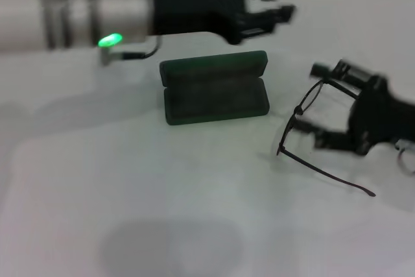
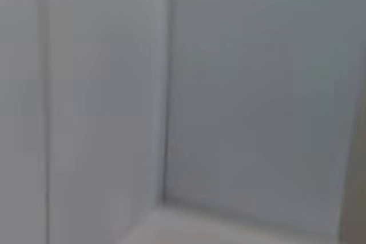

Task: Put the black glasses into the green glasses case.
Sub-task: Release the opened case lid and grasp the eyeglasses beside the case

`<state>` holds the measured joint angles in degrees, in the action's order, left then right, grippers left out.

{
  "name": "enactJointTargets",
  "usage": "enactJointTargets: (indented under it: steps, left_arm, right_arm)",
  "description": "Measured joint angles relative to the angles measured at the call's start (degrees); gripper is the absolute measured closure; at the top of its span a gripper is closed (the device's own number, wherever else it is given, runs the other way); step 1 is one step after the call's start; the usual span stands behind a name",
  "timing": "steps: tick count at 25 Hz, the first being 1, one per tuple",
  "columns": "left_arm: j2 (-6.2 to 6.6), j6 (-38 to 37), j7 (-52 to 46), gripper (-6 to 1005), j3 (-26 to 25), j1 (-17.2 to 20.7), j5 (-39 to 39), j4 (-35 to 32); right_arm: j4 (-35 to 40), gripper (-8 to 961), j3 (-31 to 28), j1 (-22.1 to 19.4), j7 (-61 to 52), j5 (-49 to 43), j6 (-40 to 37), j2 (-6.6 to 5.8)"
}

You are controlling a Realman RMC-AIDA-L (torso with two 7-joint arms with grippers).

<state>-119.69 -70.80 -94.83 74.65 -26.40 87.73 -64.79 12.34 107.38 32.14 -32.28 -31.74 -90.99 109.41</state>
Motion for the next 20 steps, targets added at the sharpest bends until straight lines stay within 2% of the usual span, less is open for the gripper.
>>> enactJointTargets:
  steps: [3, 6, 8, 10, 12, 13, 16, 17, 18, 20]
  left_arm:
    - [0.09, -4.9, 9.0, 555, -1.8, 6.6, -11.6, 5.6]
    - [0.06, -11.8, 17.2, 554, -4.6, 10.0, -17.7, 14.2]
    - [0.08, -15.7, 21.5, 553, -7.1, 10.6, -18.9, 20.6]
    - [0.15, -17.7, 24.3, 553, -9.8, 10.9, -19.0, 26.3]
    - [0.24, -18.2, 26.7, 552, -12.5, 10.9, -18.9, 31.3]
    - [0.28, -18.3, 28.8, 551, -13.7, 10.9, -18.8, 33.6]
    - [0.16, -18.4, 32.7, 550, -14.6, 11.1, -18.9, 36.2]
    - [0.09, -18.4, 33.6, 550, -14.6, 11.0, -18.9, 36.4]
    - [-0.02, -18.4, 34.6, 529, -14.6, 10.7, -19.0, 37.0]
    - [-0.08, -18.3, 35.5, 487, -14.5, 10.1, -19.2, 37.8]
  right_arm:
    - [5.8, 108, -0.4, 1.0, -4.6, -1.8, 1.5, -4.83]
    - [12.6, 110, -1.7, 2.8, -12.1, -7.2, 5.8, -8.96]
    - [17.9, 111, -4.8, 4.0, -18.5, -14.8, 9.0, -10.66]
    - [24.1, 112, -10.5, 4.7, -26.9, -26.9, 11.2, -11.14]
    - [31.1, 113, -17.5, 4.9, -35.7, -40.9, 11.9, -10.17]
    - [35.0, 113, -21.4, 4.9, -39.9, -49.3, 11.9, -8.99]
    - [47.0, 114, -30.7, 5.1, -49.8, -72.8, 9.4, -4.05]
    - [49.8, 113, -32.4, 5.3, -51.5, -78.2, 8.2, -2.76]
    - [52.8, 113, -34.2, 5.9, -53.2, -85.0, 5.7, -0.88]
    - [55.6, 113, -36.4, 7.6, -54.7, -93.2, 1.6, 1.68]
